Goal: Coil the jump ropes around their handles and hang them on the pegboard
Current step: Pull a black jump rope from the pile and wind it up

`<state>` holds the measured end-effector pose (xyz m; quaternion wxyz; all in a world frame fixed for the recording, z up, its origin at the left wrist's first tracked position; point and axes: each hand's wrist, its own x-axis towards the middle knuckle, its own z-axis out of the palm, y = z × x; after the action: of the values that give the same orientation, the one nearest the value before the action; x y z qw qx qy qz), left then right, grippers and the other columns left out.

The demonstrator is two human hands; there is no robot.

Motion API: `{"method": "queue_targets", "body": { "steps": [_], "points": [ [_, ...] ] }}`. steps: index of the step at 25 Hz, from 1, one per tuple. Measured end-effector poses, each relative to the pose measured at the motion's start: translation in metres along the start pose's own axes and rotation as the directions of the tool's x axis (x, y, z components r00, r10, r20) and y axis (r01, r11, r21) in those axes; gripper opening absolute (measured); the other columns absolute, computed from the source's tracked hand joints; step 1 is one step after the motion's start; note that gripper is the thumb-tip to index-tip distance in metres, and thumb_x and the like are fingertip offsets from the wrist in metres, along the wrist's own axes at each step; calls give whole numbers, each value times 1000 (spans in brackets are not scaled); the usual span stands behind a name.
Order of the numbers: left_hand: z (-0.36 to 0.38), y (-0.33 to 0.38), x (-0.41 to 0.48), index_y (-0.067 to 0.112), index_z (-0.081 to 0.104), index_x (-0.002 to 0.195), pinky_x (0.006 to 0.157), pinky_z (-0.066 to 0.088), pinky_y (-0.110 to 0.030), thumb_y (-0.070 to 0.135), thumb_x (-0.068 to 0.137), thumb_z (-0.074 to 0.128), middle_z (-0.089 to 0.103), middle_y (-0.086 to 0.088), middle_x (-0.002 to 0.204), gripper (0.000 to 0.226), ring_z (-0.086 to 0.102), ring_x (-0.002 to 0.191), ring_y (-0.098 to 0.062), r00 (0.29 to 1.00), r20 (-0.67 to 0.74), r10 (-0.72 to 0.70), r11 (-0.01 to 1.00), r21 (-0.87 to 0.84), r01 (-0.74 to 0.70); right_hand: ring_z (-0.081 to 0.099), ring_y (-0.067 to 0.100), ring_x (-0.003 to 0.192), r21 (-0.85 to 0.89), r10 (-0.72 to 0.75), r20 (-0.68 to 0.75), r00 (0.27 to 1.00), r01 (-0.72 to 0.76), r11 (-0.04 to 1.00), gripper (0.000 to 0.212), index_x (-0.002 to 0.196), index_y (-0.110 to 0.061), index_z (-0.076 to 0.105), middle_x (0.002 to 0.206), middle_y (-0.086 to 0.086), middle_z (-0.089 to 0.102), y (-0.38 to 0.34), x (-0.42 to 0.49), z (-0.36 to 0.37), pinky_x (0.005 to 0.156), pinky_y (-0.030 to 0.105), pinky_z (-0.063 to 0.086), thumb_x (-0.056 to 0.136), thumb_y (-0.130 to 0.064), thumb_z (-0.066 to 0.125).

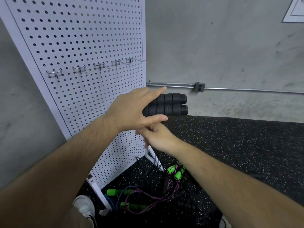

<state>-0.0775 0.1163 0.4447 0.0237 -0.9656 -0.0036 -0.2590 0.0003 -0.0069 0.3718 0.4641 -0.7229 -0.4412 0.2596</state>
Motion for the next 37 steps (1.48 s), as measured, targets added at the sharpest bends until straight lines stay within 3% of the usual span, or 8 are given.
{"method": "queue_targets", "body": {
  "steps": [6,11,14,19,24,28,33,37],
  "points": [
    [8,-36,-13,37,28,156,80,47,-33,87,84,33,53,11,98,88,48,89,-9,996,27,89,995,52,-90,36,17,54,-134,32,-8,999,-33,990,33,81,-26,71,55,-6,41,7,-19,-63,59,30,35,99,-48,54],
    [14,-41,-19,36,37,154,68,48,-32,86,86,31,56,7,97,84,51,84,-13,976,19,216,964,153,-216,25,14,51,63,134,29,991,-136,989,34,79,-13,63,55,-5,34,-1,-30,-94,52,29,18,106,-25,46],
    [19,-38,-19,33,41,153,65,41,-28,83,86,36,55,6,94,83,51,81,-14,974,-2,226,957,185,-221,22,13,52,168,197,47,979,-202,965,31,77,-14,60,56,-7,30,-7,-32,-98,56,32,11,101,-30,49],
    [25,-40,-21,31,40,153,59,40,-28,84,85,35,54,5,90,86,50,76,-14,986,-4,165,957,241,-159,48,9,49,-309,53,-242,969,-129,942,48,79,-16,68,56,-9,55,-17,-29,-80,54,28,35,84,-64,65],
    [31,-39,-20,30,38,154,57,46,-30,87,83,30,52,5,88,91,49,75,-14,991,9,135,955,266,-133,63,11,66,-495,-41,-380,924,-166,853,36,85,-25,67,71,-7,67,-21,-30,-68,55,28,47,85,-61,66],
    [34,-37,-20,29,40,154,60,43,-29,89,81,23,55,4,91,96,52,79,-15,995,39,95,948,301,-102,54,12,66,-656,-169,-391,905,-145,741,27,83,-28,56,67,-13,52,-24,-29,-57,51,26,34,90,-52,64],
    [33,-43,-20,31,51,142,62,47,-30,91,81,14,55,7,89,93,51,79,-13,998,44,38,972,231,-48,59,19,76,-758,-319,-172,932,82,647,18,105,-19,64,85,-5,61,-24,-33,-66,61,30,40,99,-32,53],
    [34,-48,-26,35,54,131,63,49,-30,90,81,23,53,12,86,81,51,79,-11,996,88,-1,981,191,-16,57,18,77,-828,-346,6,938,199,524,20,102,-21,61,85,-7,58,-27,-43,-94,65,34,49,102,-34,46]
  ]
}}
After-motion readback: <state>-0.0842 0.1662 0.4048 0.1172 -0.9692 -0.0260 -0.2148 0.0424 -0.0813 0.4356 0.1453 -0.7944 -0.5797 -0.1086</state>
